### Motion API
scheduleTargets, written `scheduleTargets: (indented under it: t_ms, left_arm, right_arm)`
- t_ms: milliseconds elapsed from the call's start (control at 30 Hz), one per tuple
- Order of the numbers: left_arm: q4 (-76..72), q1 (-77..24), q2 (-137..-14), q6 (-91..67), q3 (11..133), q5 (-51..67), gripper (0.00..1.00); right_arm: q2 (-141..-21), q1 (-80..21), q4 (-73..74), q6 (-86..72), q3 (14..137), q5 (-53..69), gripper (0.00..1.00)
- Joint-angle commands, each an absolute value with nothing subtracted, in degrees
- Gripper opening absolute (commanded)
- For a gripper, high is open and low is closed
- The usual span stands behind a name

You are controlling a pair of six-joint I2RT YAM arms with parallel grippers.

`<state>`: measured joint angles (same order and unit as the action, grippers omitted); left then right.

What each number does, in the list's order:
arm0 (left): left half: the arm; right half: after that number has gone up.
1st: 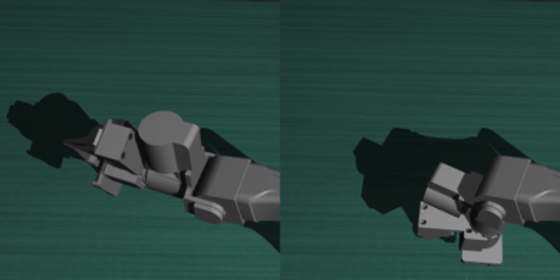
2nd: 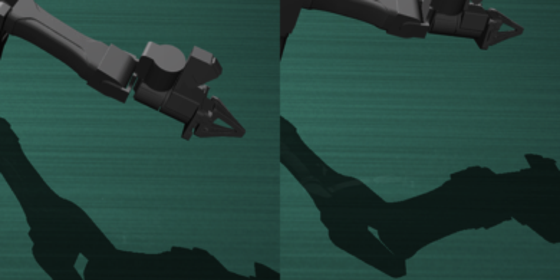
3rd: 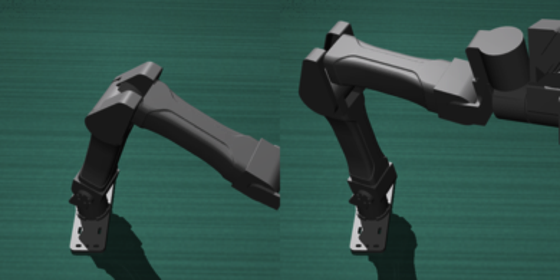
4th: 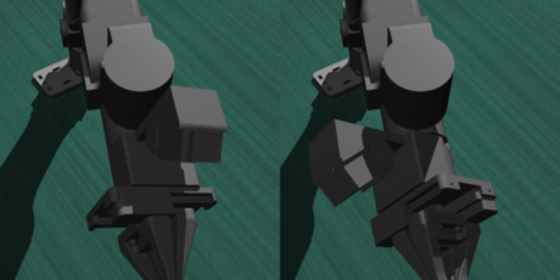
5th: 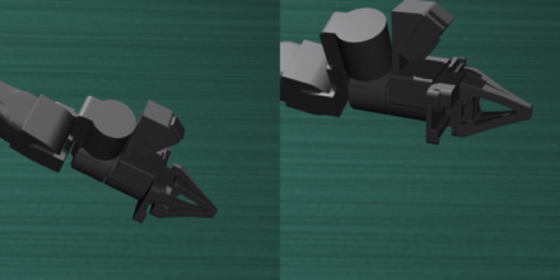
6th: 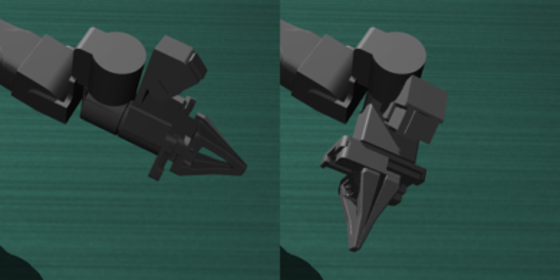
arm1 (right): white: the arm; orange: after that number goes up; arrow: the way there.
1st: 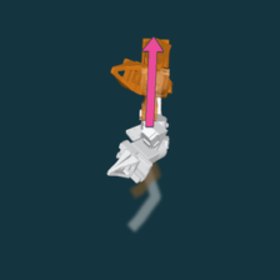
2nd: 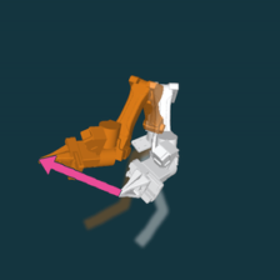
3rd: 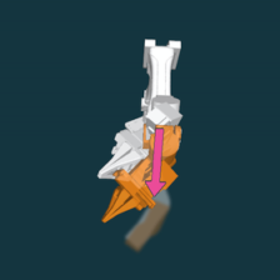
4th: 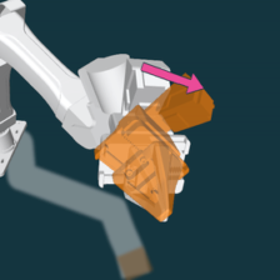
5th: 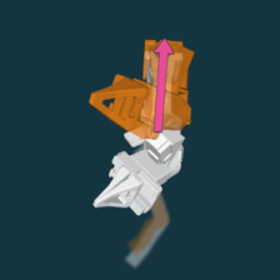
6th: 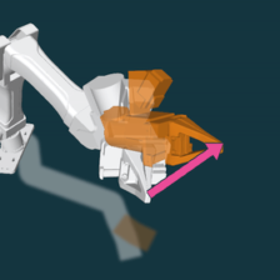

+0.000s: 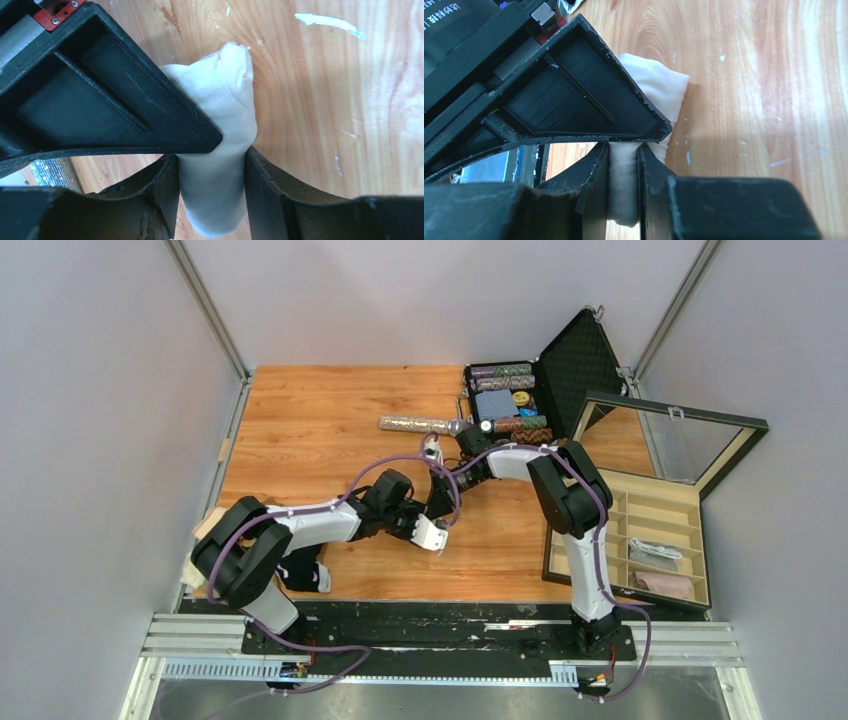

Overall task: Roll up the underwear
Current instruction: Roll the underwear to the center of the board.

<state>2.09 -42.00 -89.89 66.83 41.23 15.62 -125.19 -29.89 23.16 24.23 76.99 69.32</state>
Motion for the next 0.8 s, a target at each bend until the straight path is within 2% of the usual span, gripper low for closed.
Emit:
scheduleTargets:
  t_ms: [0, 133, 200, 233, 267, 300, 333, 367, 400, 667, 767]
  left_arm:
    - [5.7, -41.3, -98.4, 70.4, 45.2, 9.4, 0.50]
    - [13.1, -41.3, -102.2, 72.6, 49.4, 9.2, 0.38]
    - [18.2, -41.1, -104.3, 74.2, 51.4, 9.9, 0.26]
    - [21.8, -41.0, -105.0, 74.2, 52.1, 10.2, 0.19]
    - [23.3, -40.9, -106.3, 74.2, 53.1, 10.6, 0.16]
    - [25.9, -40.8, -106.8, 74.4, 53.5, 10.6, 0.09]
    - [27.6, -40.8, -107.1, 74.4, 54.3, 11.2, 0.07]
    - [28.3, -40.7, -107.2, 74.3, 54.7, 11.6, 0.03]
    - [30.2, -40.6, -107.4, 74.0, 56.0, 12.5, 0.02]
    - [40.0, -40.4, -109.9, 70.0, 62.4, 16.1, 0.00]
    - [46.8, -40.4, -113.7, 66.3, 69.8, 18.3, 0.00]
  right_arm:
    - [-131.8, -30.6, 30.7, 26.4, 72.8, 55.2, 0.04]
    - [-132.3, -30.6, 30.8, 26.0, 73.1, 55.0, 0.08]
    - [-132.3, -30.4, 30.7, 25.8, 73.2, 54.9, 0.16]
    - [-132.0, -30.1, 30.6, 25.5, 73.4, 54.8, 0.26]
    - [-131.6, -29.6, 30.5, 25.2, 73.7, 55.2, 0.33]
    - [-130.6, -28.8, 30.5, 24.6, 74.2, 56.3, 0.47]
    - [-129.4, -27.6, 30.4, 23.2, 75.1, 57.1, 0.62]
    - [-127.7, -26.4, 30.5, 21.1, 76.4, 57.8, 0.84]
    - [-125.6, -24.6, 31.1, 20.0, 77.5, 59.3, 0.98]
    - [-108.6, -14.3, 39.3, 25.2, 90.3, 62.0, 1.00]
    - [-103.4, -11.3, 38.9, 23.1, 93.0, 58.4, 1.00]
